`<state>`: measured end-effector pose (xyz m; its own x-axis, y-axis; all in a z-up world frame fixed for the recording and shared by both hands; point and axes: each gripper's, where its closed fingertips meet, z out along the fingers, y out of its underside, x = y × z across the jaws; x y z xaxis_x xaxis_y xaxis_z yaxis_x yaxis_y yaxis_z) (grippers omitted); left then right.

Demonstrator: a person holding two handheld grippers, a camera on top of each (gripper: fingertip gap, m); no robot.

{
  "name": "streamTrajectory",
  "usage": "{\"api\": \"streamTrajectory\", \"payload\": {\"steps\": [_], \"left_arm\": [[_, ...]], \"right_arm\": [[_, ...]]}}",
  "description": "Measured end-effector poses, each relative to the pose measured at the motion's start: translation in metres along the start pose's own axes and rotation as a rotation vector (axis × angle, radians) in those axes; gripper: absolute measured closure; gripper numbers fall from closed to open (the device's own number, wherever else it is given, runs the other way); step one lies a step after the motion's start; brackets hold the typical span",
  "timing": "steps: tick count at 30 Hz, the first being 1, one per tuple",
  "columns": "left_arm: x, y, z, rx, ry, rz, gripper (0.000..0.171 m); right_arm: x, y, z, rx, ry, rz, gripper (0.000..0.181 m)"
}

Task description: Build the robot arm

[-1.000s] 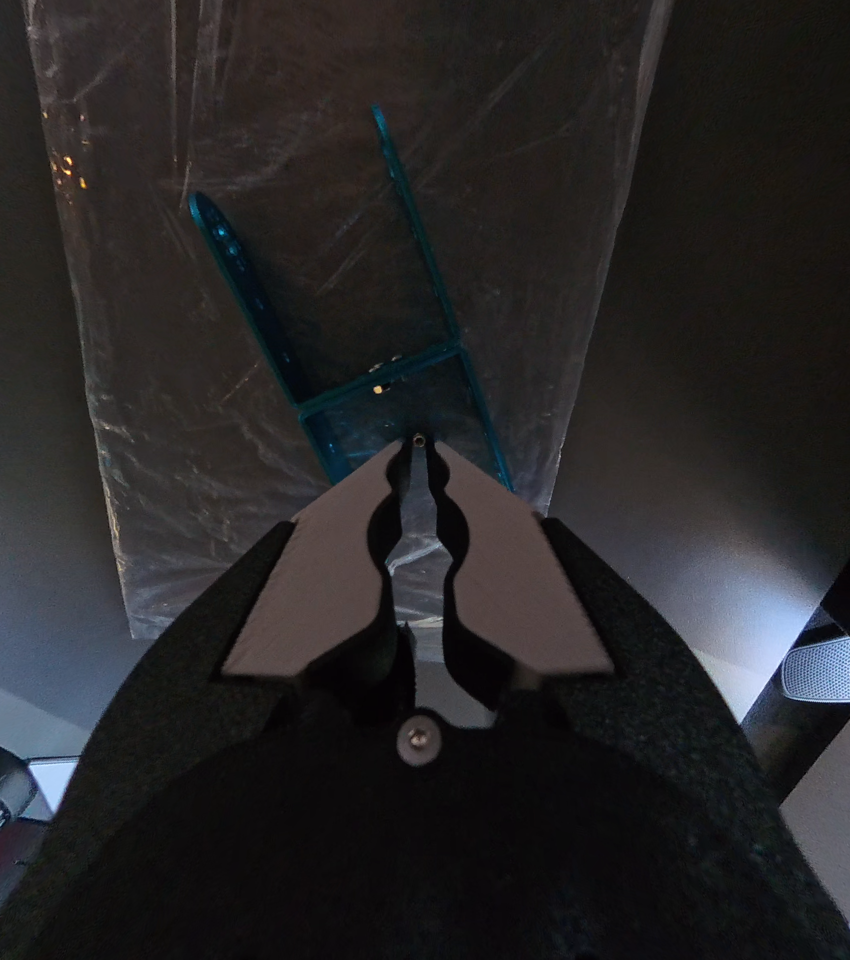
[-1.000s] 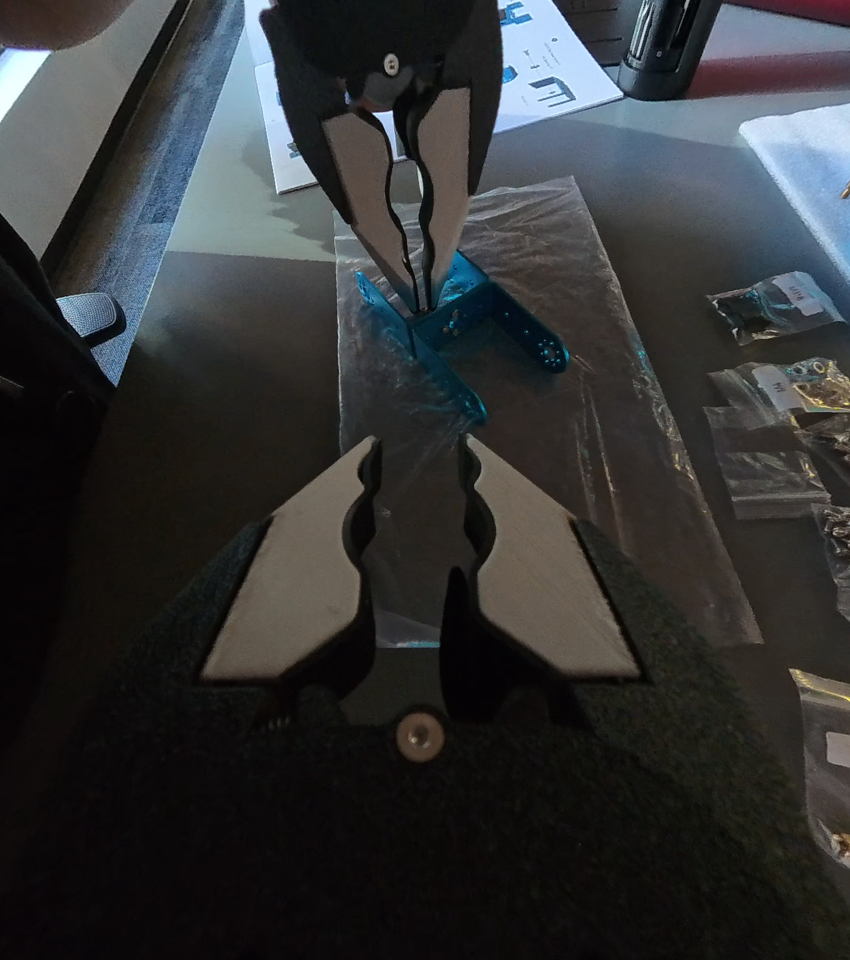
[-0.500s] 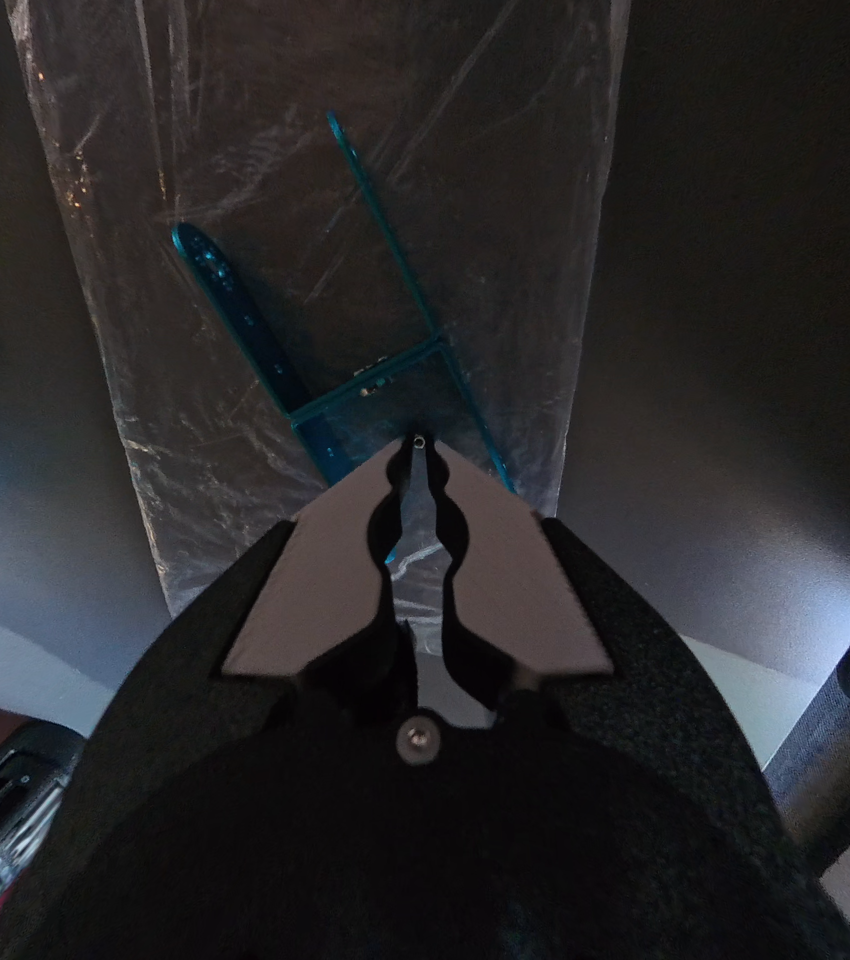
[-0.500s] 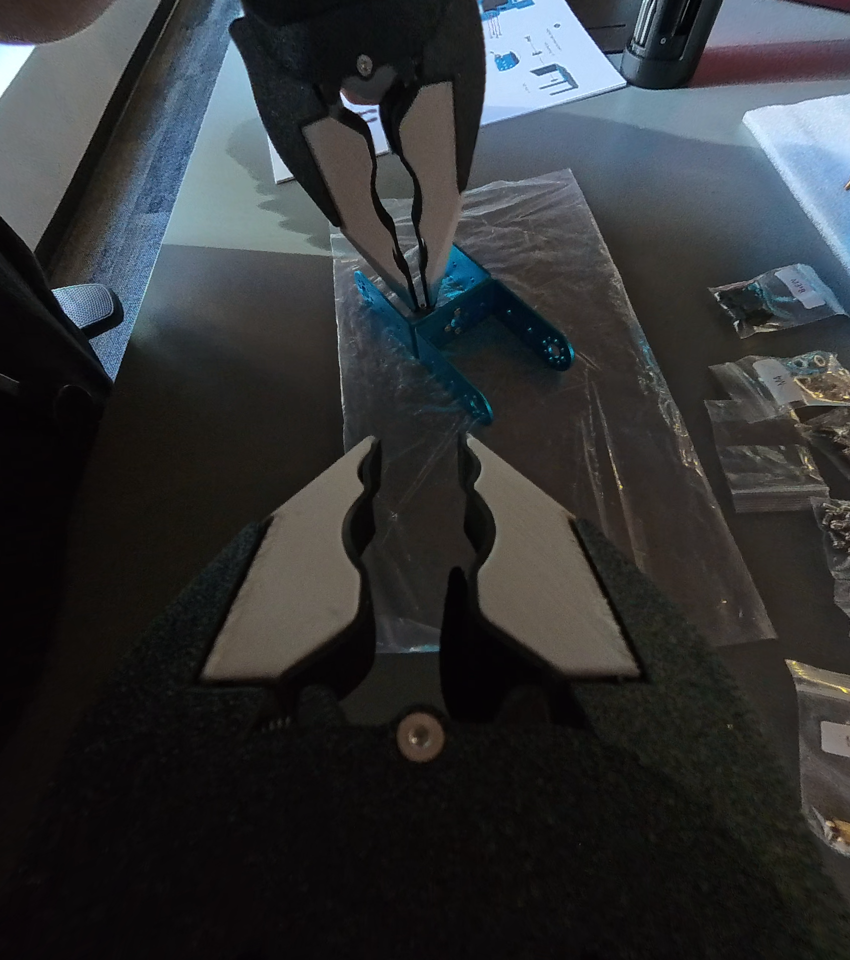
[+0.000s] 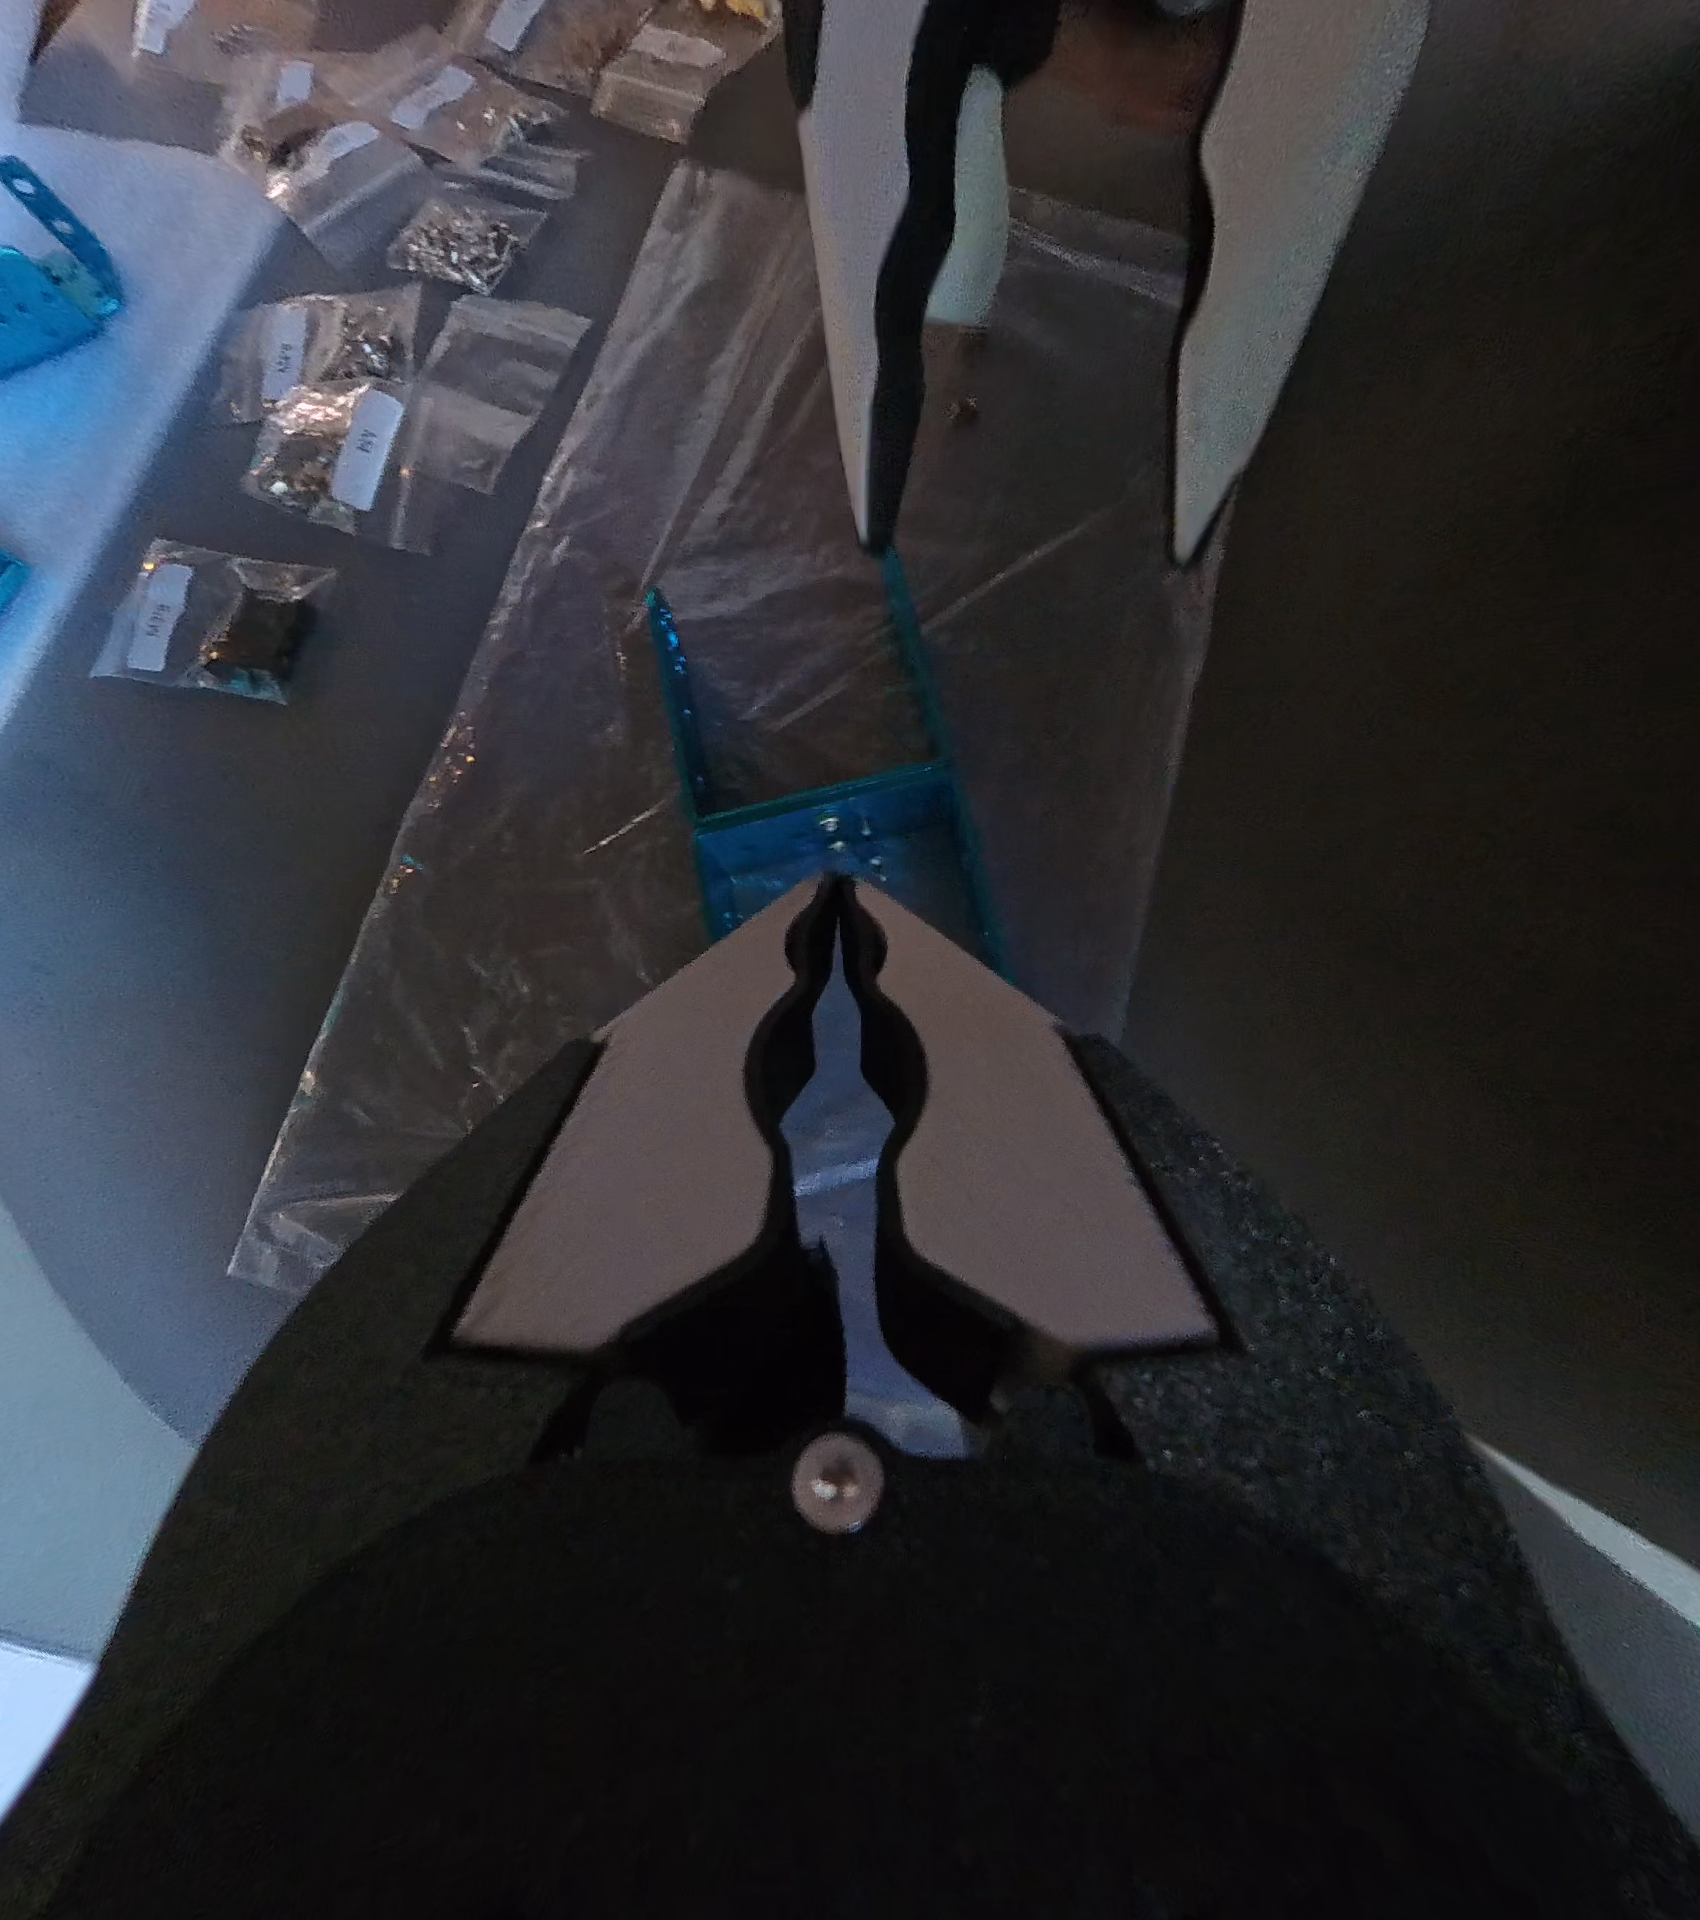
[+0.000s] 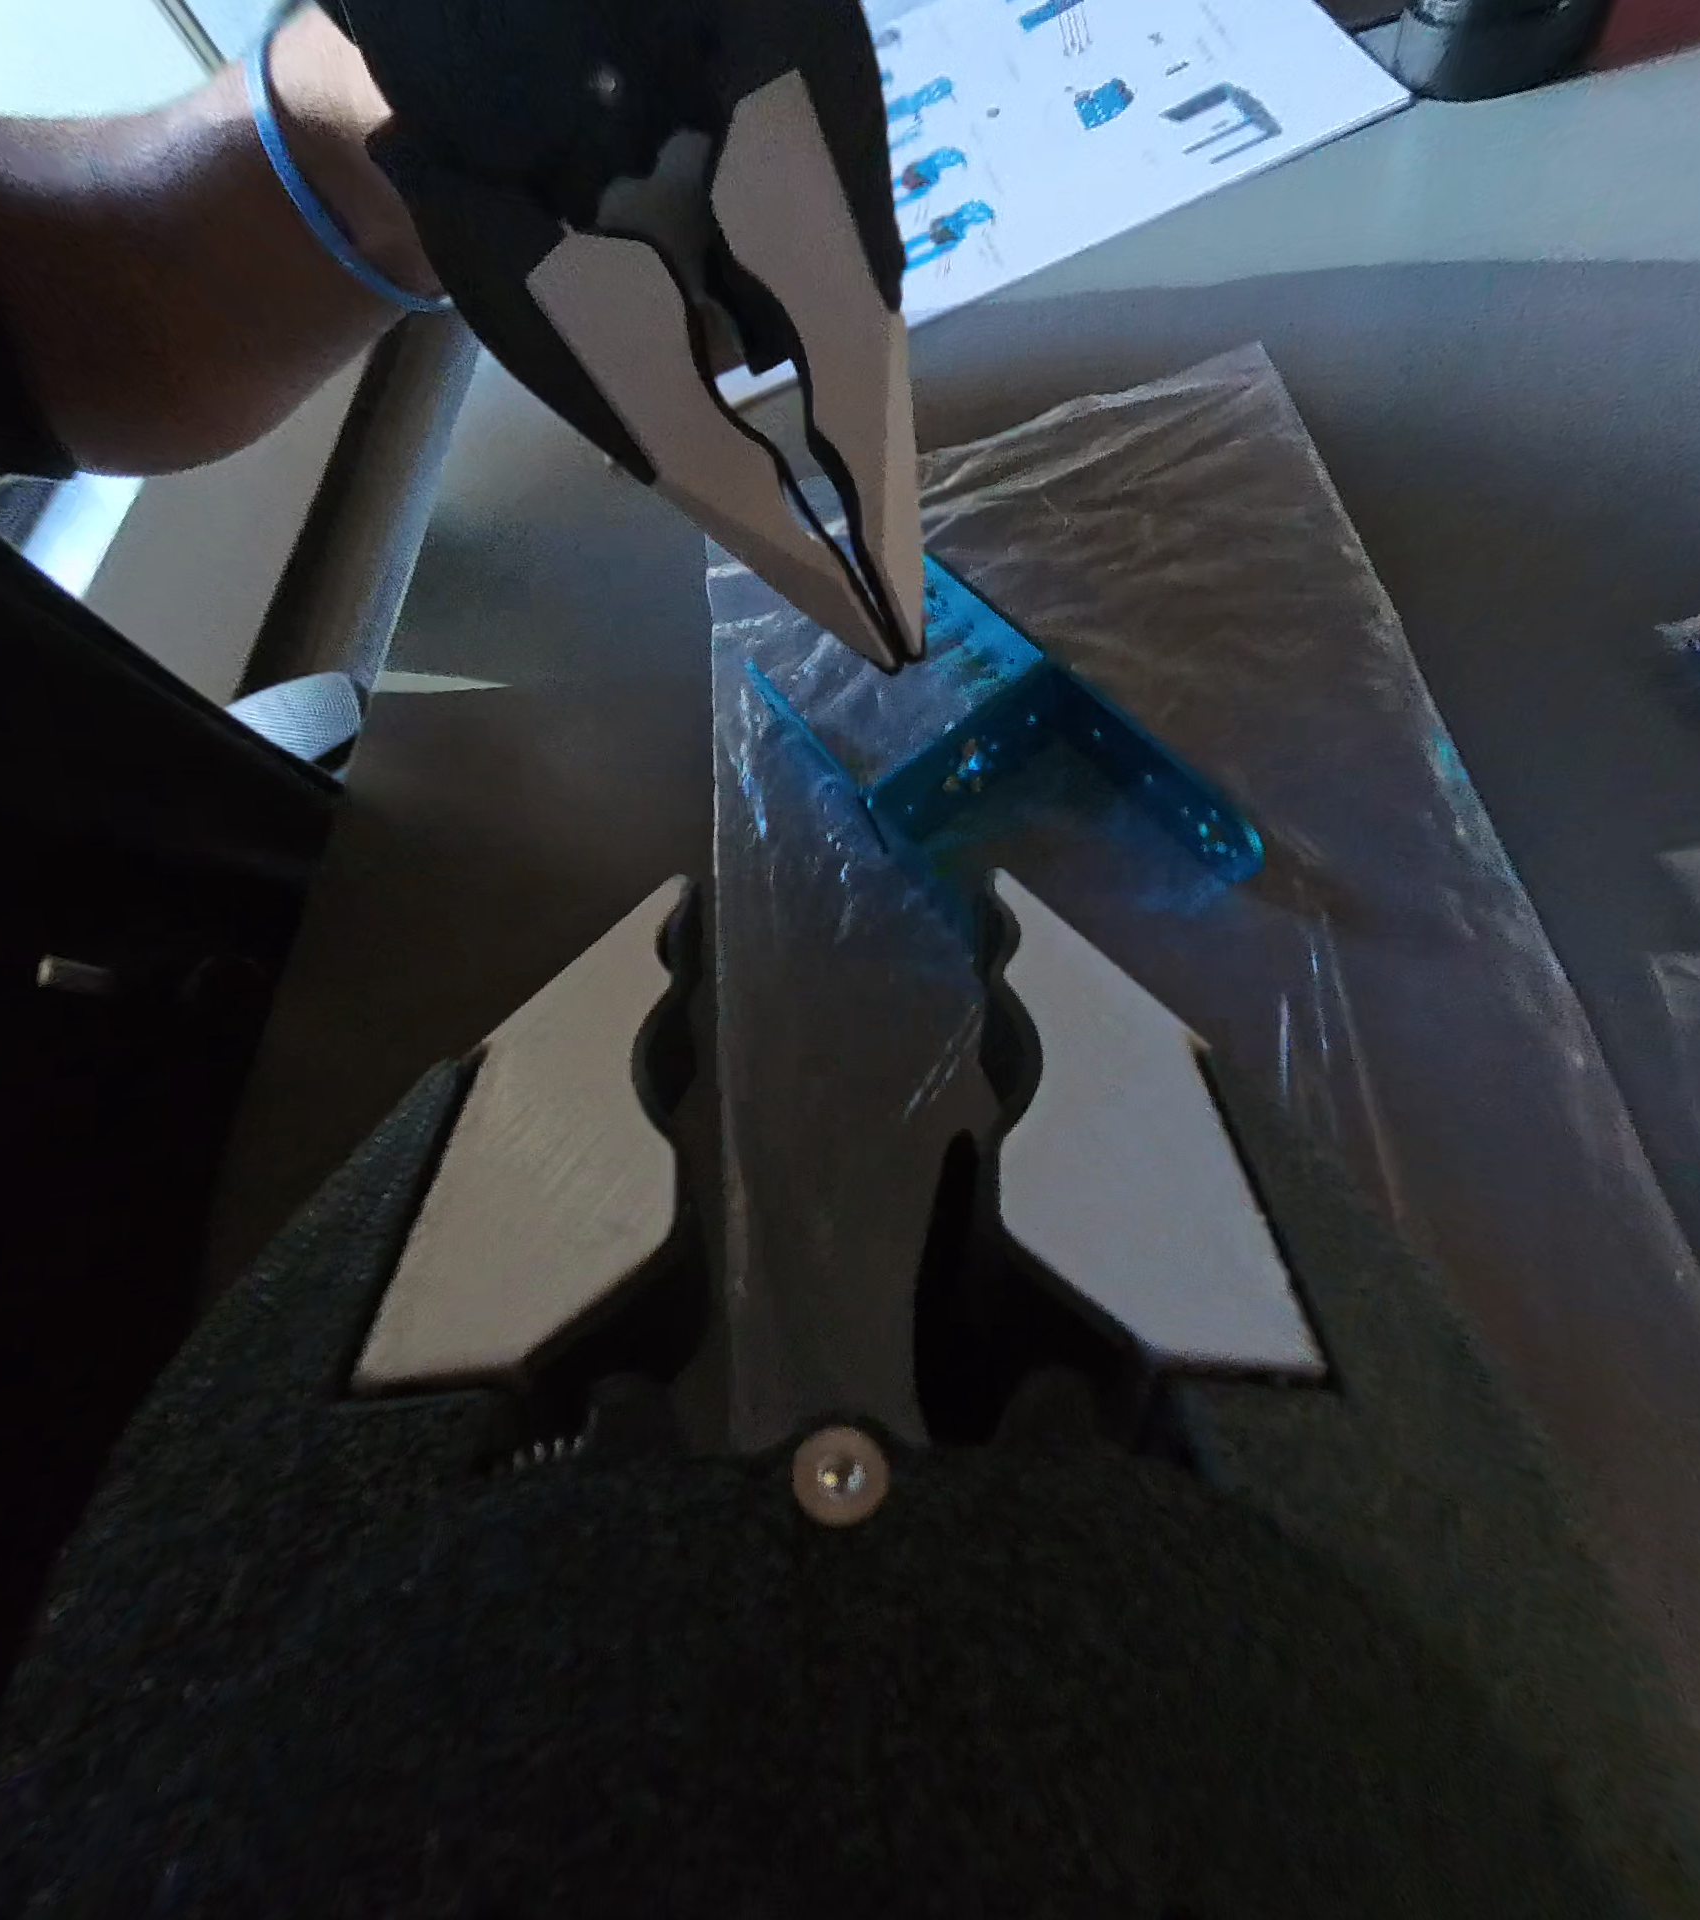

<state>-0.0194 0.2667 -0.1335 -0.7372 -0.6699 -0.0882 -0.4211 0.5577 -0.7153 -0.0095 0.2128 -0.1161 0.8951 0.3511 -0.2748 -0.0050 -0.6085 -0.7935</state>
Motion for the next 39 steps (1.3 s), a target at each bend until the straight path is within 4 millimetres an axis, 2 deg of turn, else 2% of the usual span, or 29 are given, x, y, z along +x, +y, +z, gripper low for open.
{"api": "streamTrajectory", "payload": {"steps": [5,9,14,21,27,30,36,39], "left_arm": [[0.006,0.008,0.002,-0.013,0.033,-0.019,0.171],[0.007,0.013,0.013,-0.067,0.040,0.028,0.159],[0.008,0.012,0.025,-0.153,0.087,0.079,0.159],[0.011,0.011,0.028,-0.260,0.148,0.085,0.166],[0.012,0.012,0.029,-0.310,0.136,0.102,0.167],[0.012,0.012,0.028,-0.324,0.148,0.089,0.168],[0.007,0.014,0.025,-0.246,0.139,0.070,0.168],[0.007,0.009,0.019,-0.144,0.160,-0.009,0.168]], "right_arm": [[0.007,-0.001,0.020,-0.137,0.056,-0.081,0.136],[0.008,0.004,0.030,-0.209,0.063,-0.132,0.141],[0.013,0.021,0.032,-0.319,0.094,-0.196,0.144],[0.004,0.024,0.032,-0.289,0.039,-0.145,0.149],[-0.004,0.026,0.033,-0.263,0.012,-0.136,0.149],[-0.001,0.025,0.033,-0.247,0.020,-0.120,0.149],[0.000,0.016,0.037,-0.178,-0.003,-0.046,0.133],[0.000,0.013,0.041,-0.170,0.003,-0.052,0.132]]}}
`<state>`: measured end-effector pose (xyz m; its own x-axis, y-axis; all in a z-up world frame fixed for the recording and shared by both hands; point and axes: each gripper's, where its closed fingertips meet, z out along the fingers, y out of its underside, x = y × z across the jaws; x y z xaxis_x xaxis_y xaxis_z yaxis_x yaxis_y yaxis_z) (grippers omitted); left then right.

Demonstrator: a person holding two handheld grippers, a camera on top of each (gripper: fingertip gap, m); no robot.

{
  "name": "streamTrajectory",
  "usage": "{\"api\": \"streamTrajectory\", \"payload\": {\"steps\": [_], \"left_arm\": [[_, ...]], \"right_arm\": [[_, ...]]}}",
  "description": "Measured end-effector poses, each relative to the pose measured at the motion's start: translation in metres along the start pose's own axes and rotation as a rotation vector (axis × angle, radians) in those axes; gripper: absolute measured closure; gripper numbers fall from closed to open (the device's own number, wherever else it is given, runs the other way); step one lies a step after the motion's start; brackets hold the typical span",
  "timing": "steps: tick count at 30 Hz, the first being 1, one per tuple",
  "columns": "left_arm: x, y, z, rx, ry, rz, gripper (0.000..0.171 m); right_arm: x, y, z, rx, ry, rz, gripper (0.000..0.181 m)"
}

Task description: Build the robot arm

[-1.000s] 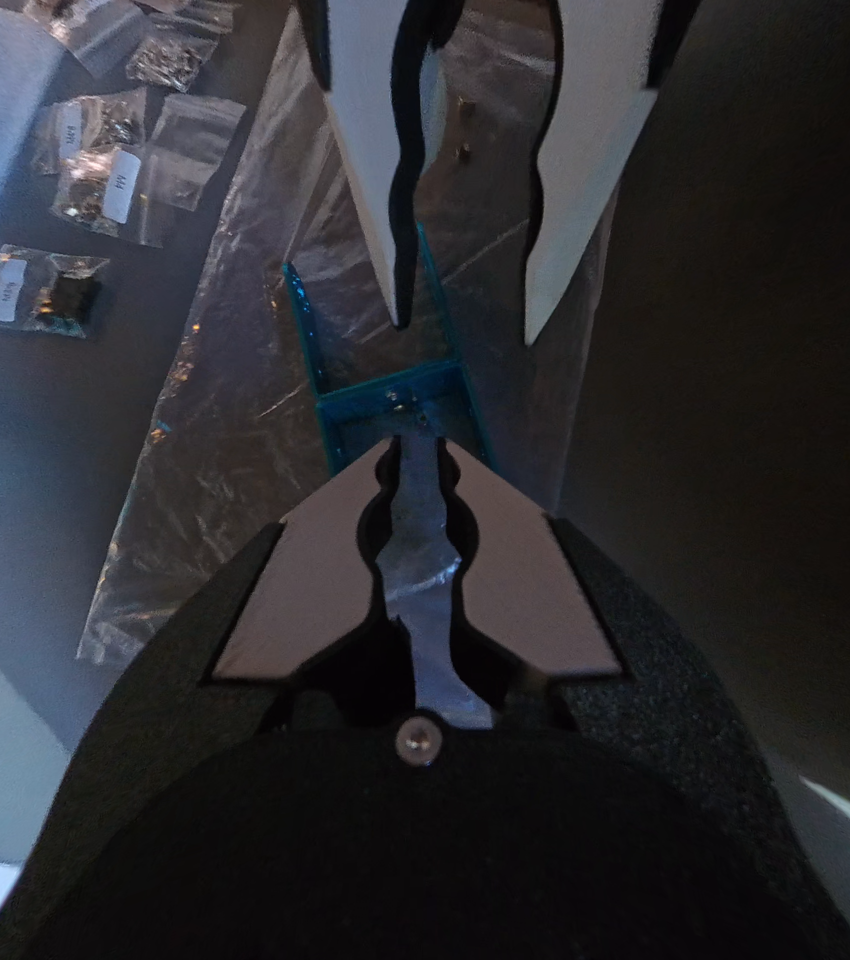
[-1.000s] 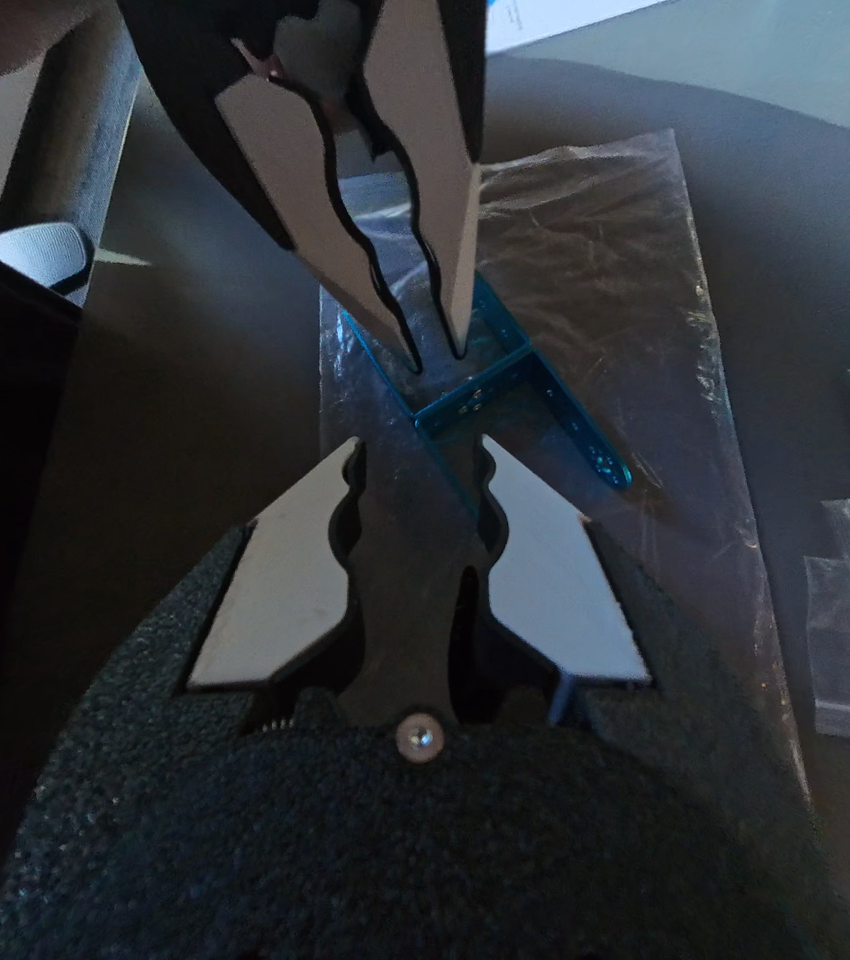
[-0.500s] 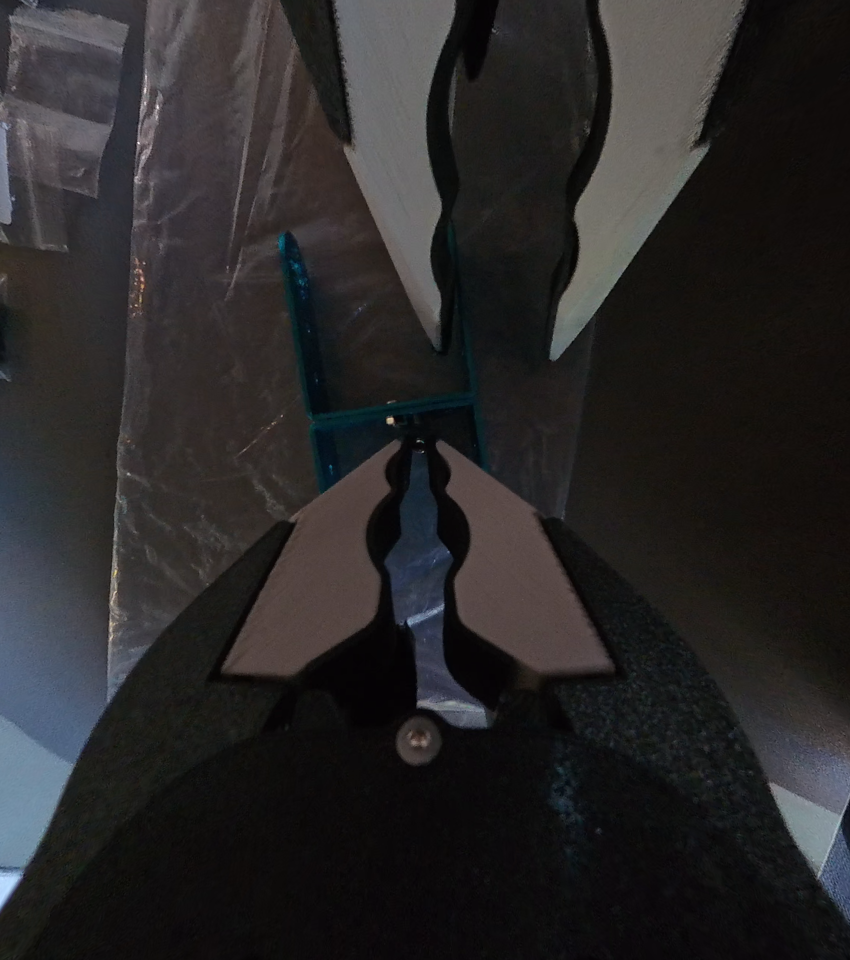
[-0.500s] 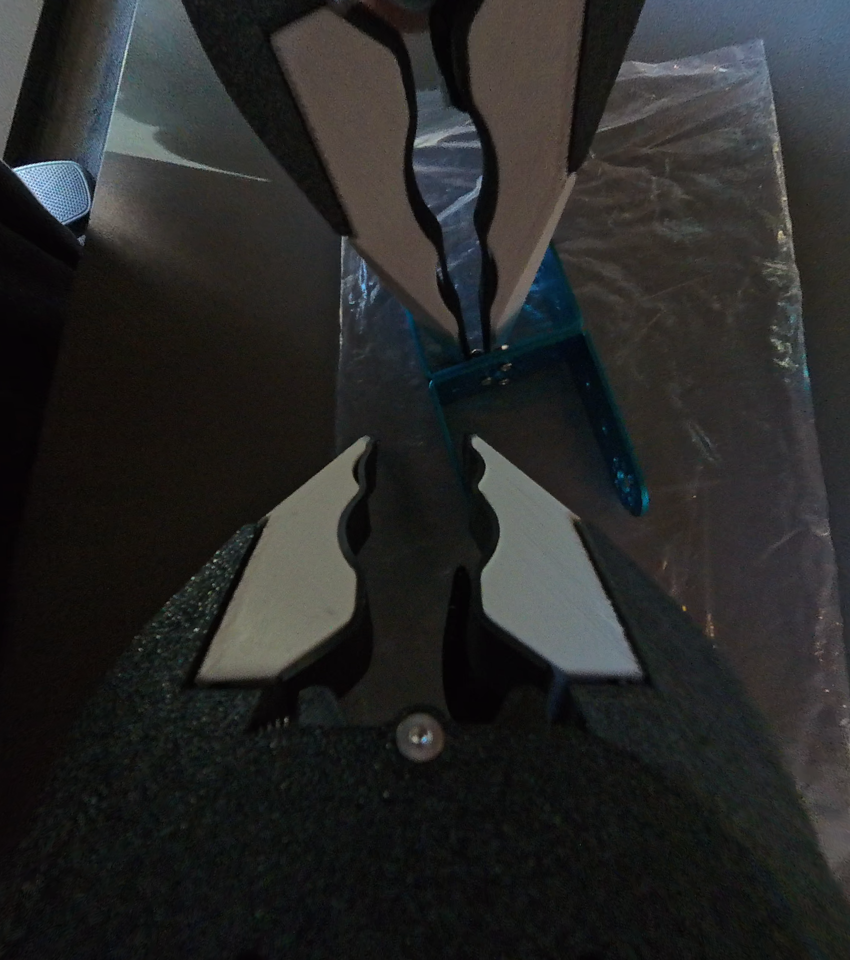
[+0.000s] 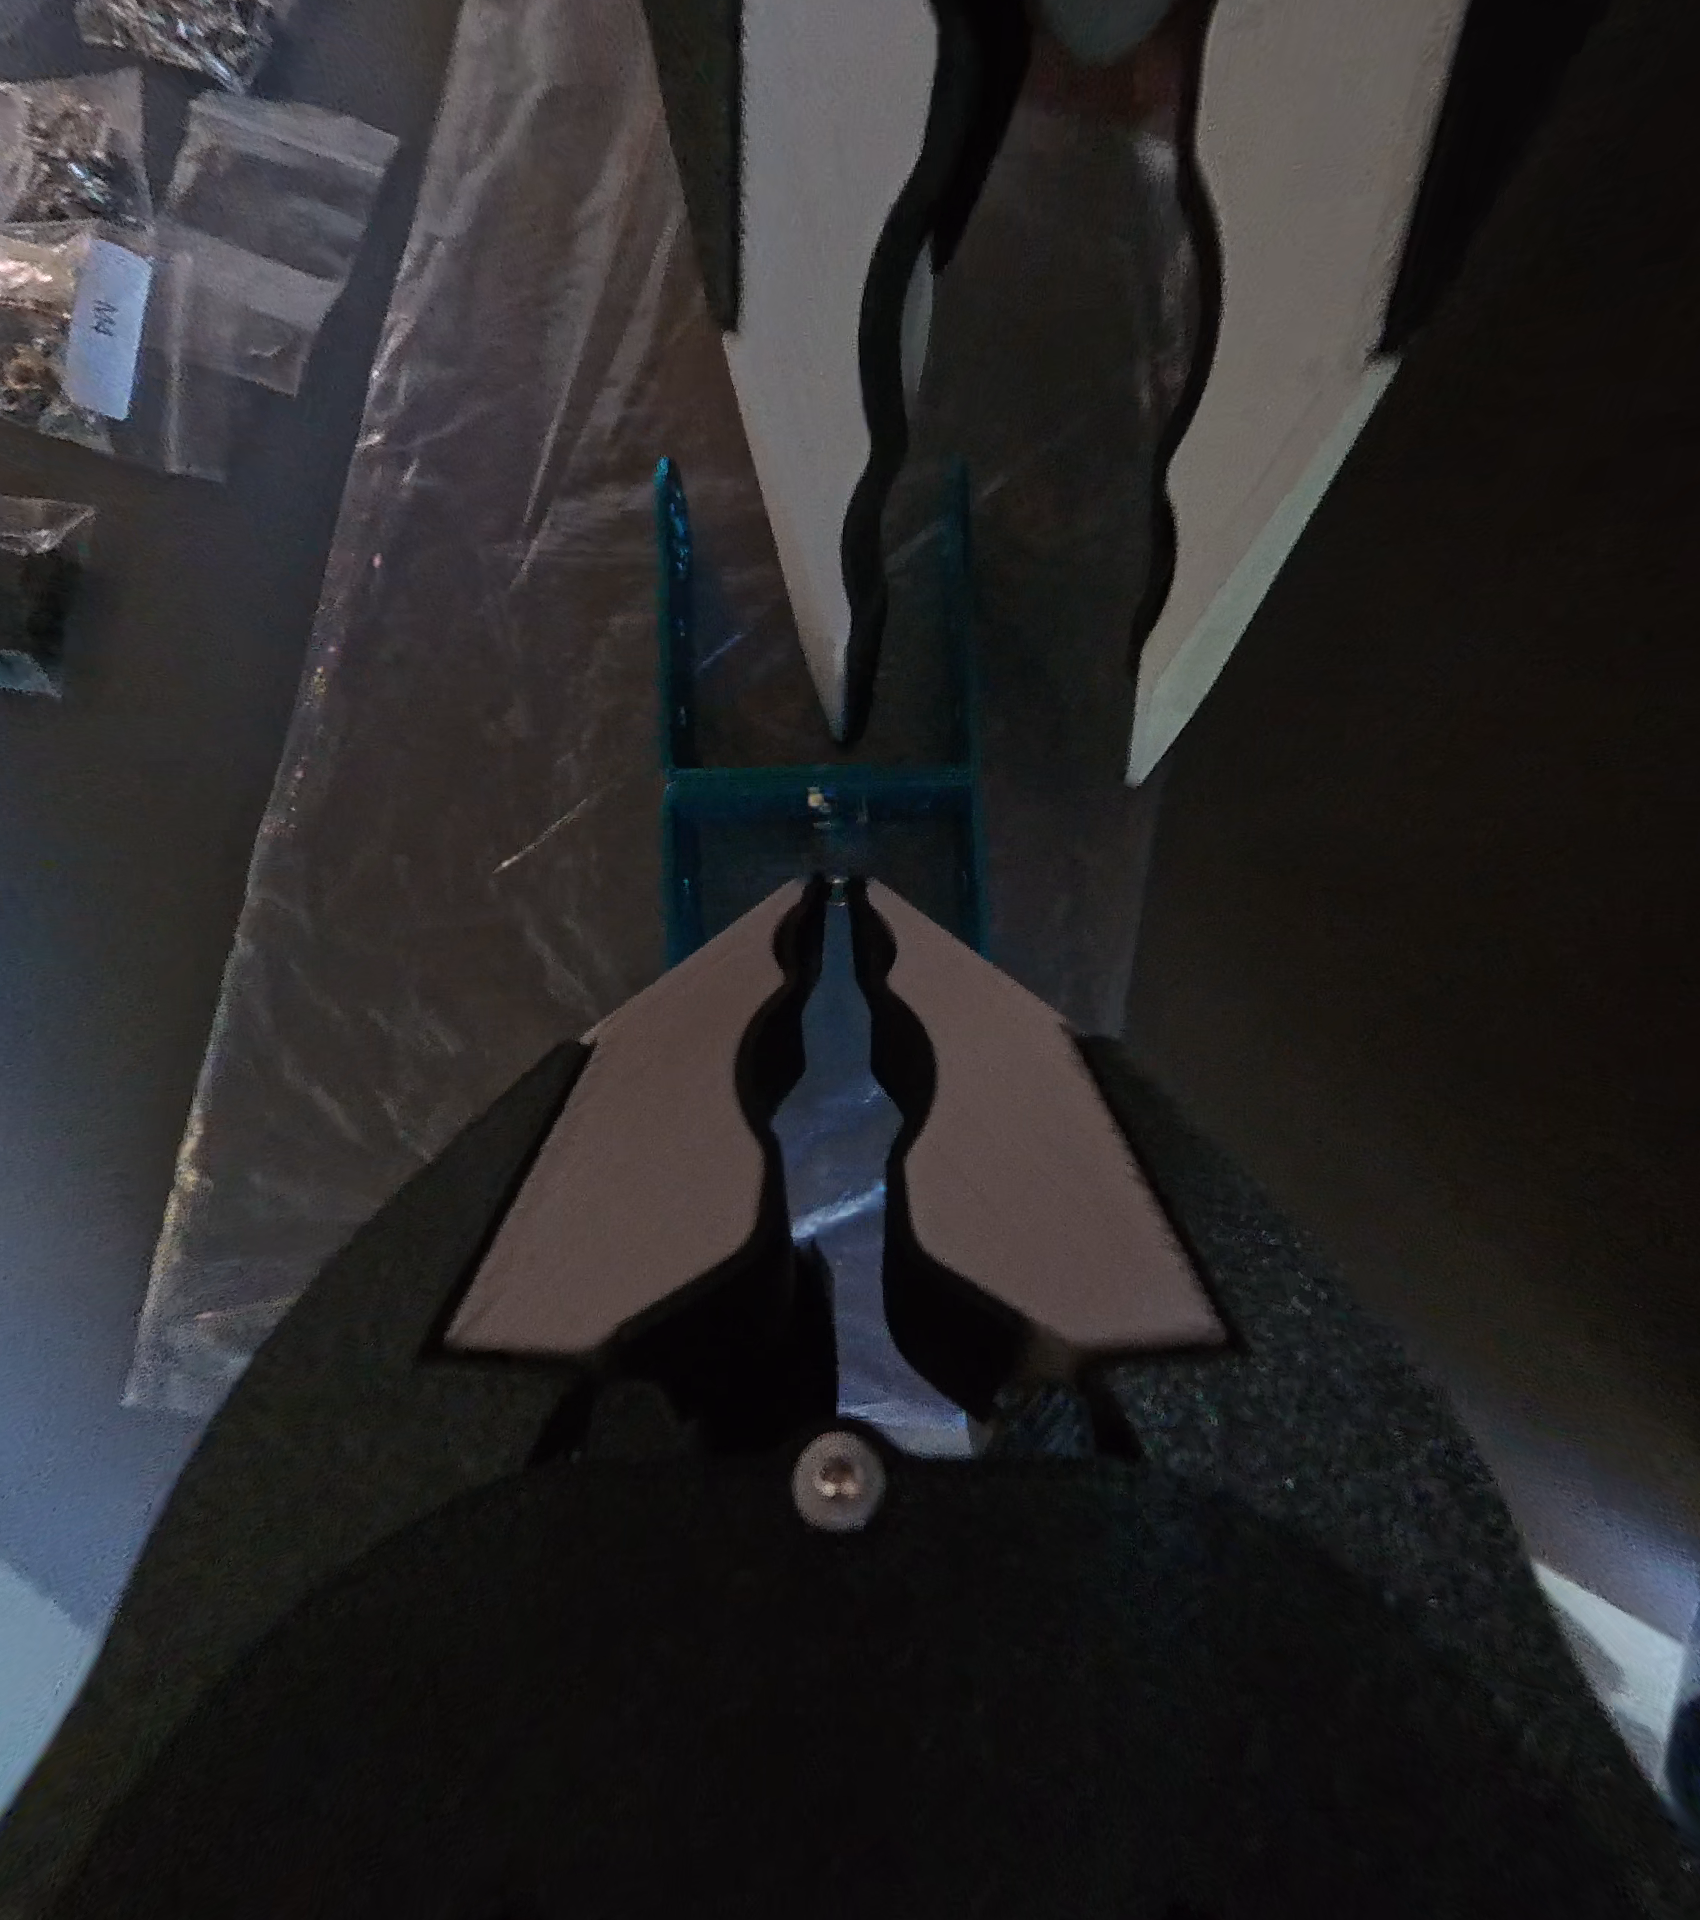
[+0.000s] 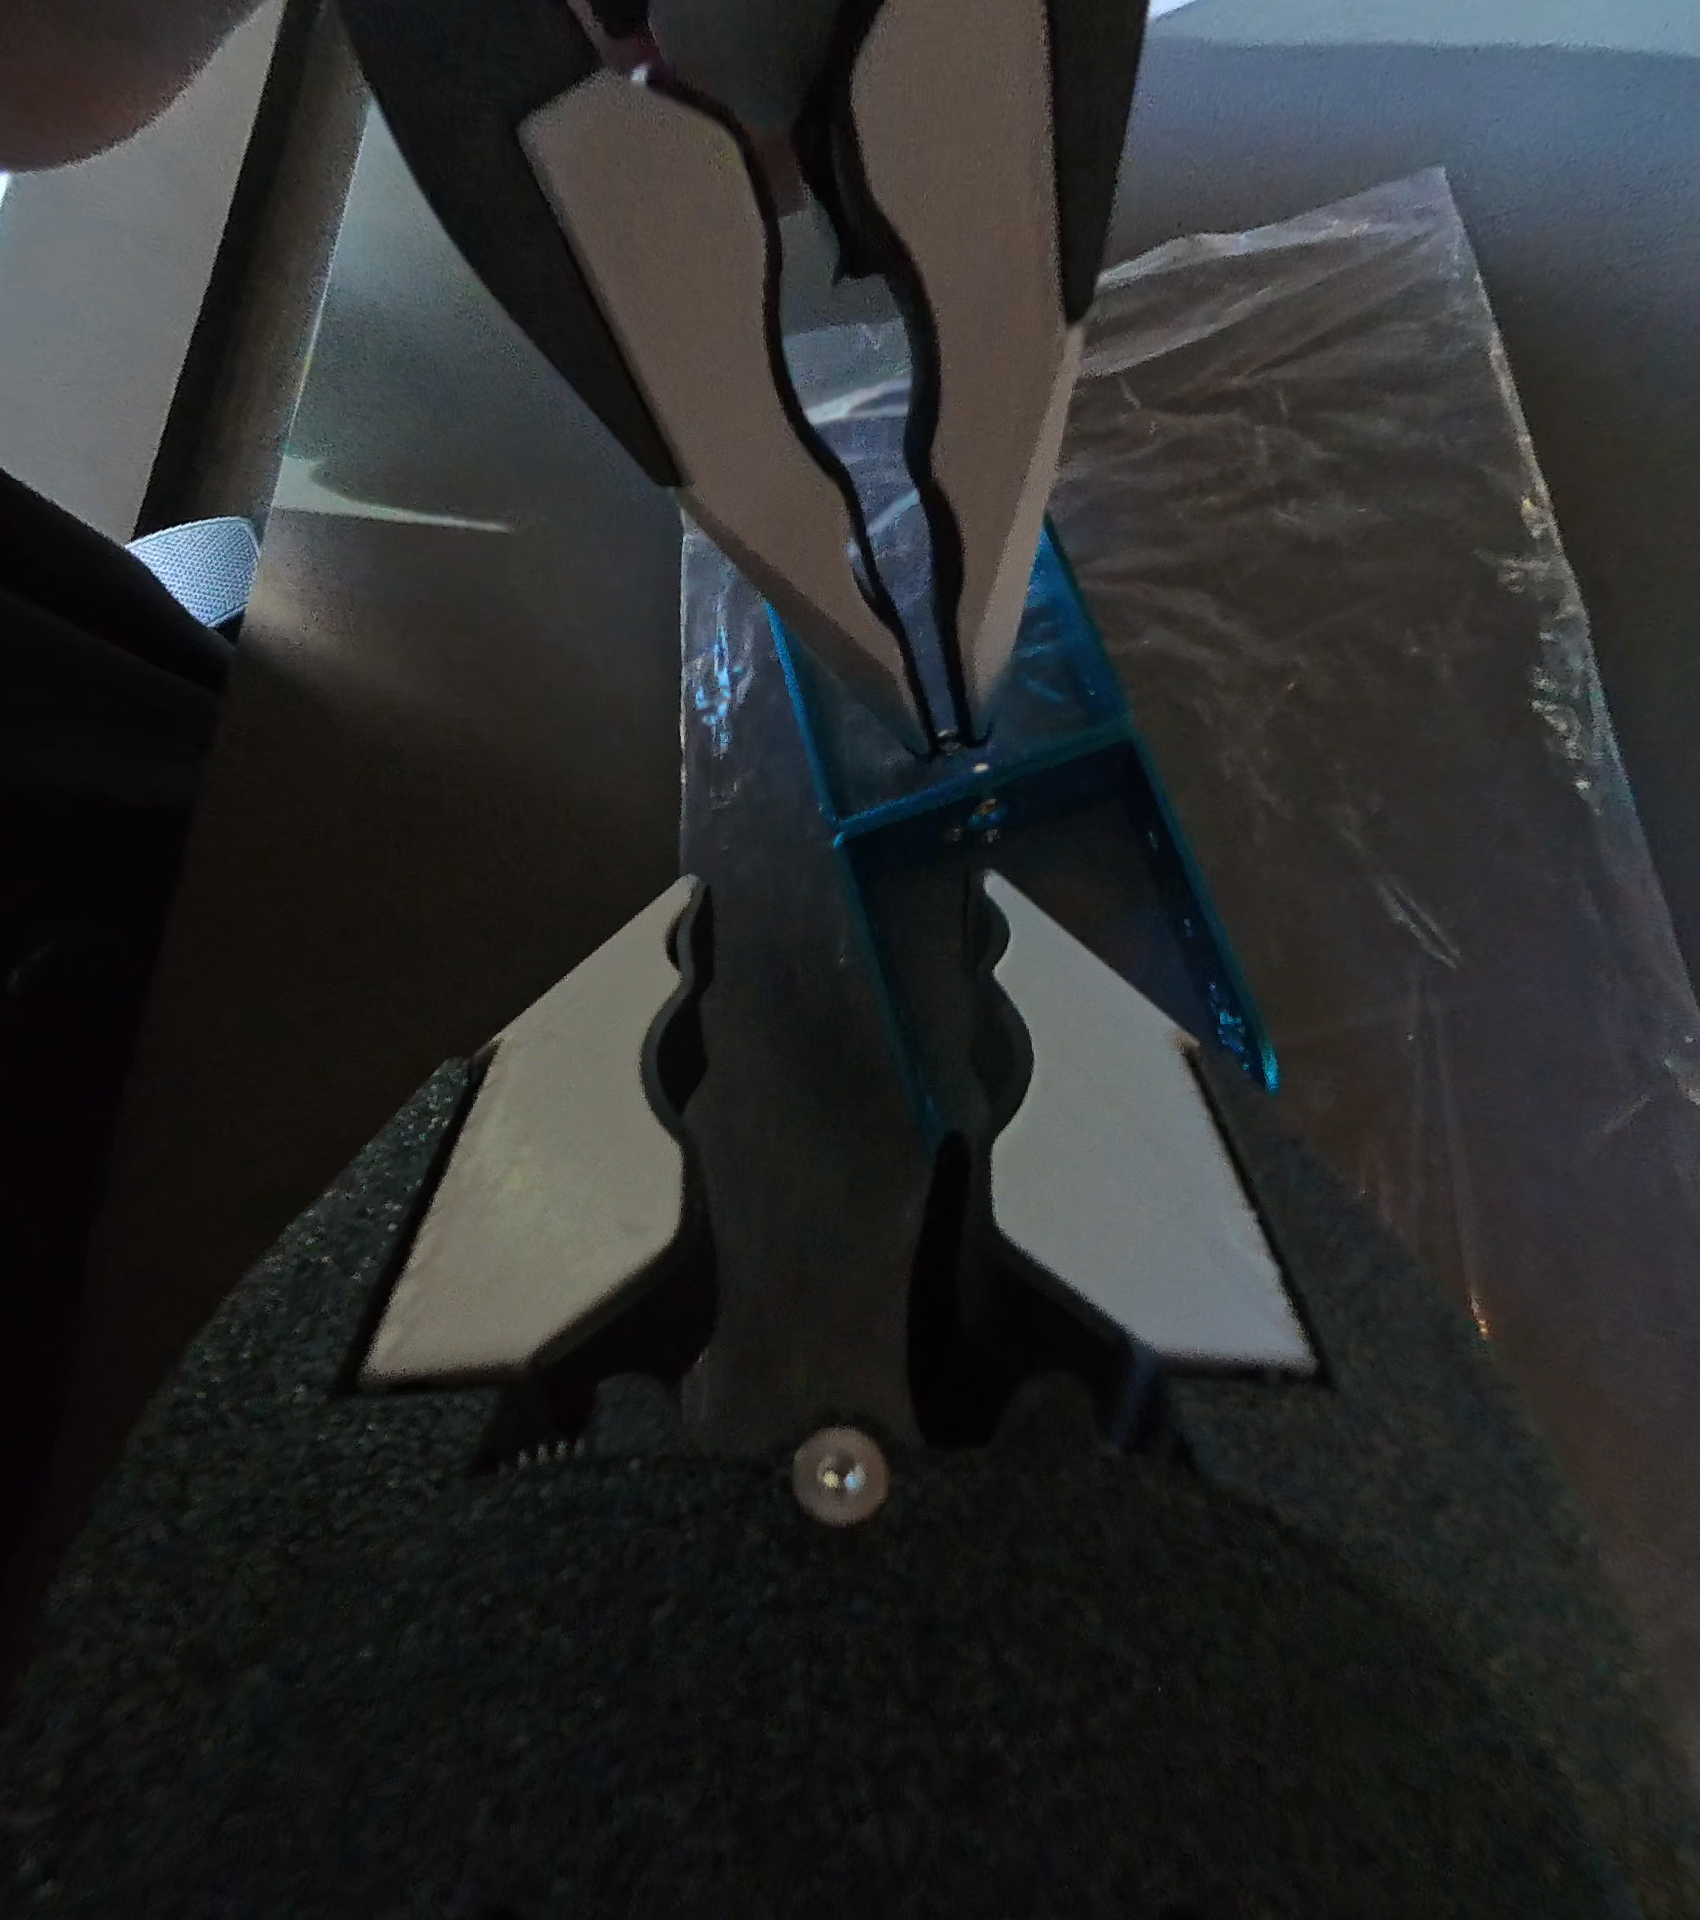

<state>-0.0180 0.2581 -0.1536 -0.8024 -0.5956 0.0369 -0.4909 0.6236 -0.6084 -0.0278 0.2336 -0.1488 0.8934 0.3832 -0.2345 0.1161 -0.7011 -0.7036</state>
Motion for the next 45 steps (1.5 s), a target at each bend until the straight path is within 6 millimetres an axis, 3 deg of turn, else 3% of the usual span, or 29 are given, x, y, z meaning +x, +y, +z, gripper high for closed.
{"api": "streamTrajectory", "payload": {"steps": [6,13,23,28,40,45], "left_arm": [[0.005,-0.014,-0.009,0.182,0.065,-0.073,0.168],[0.004,-0.010,0.001,0.177,0.065,-0.067,0.170],[0.004,-0.013,-0.005,0.209,0.051,-0.077,0.171],[0.000,0.004,-0.006,0.102,0.015,-0.050,0.163],[0.018,0.017,-0.011,-0.162,0.151,0.111,0.162],[0.017,0.017,-0.008,-0.212,0.094,0.154,0.155]], "right_arm": [[-0.003,-0.006,-0.001,0.038,-0.036,0.016,0.133],[-0.005,-0.006,0.001,0.048,-0.059,0.027,0.133],[-0.005,-0.005,0.004,0.046,-0.069,0.030,0.135],[-0.006,-0.005,0.004,0.044,-0.072,0.022,0.135],[-0.013,-0.007,0.009,0.024,-0.067,-0.011,0.134],[-0.015,-0.006,0.011,0.016,-0.068,-0.022,0.134]]}}
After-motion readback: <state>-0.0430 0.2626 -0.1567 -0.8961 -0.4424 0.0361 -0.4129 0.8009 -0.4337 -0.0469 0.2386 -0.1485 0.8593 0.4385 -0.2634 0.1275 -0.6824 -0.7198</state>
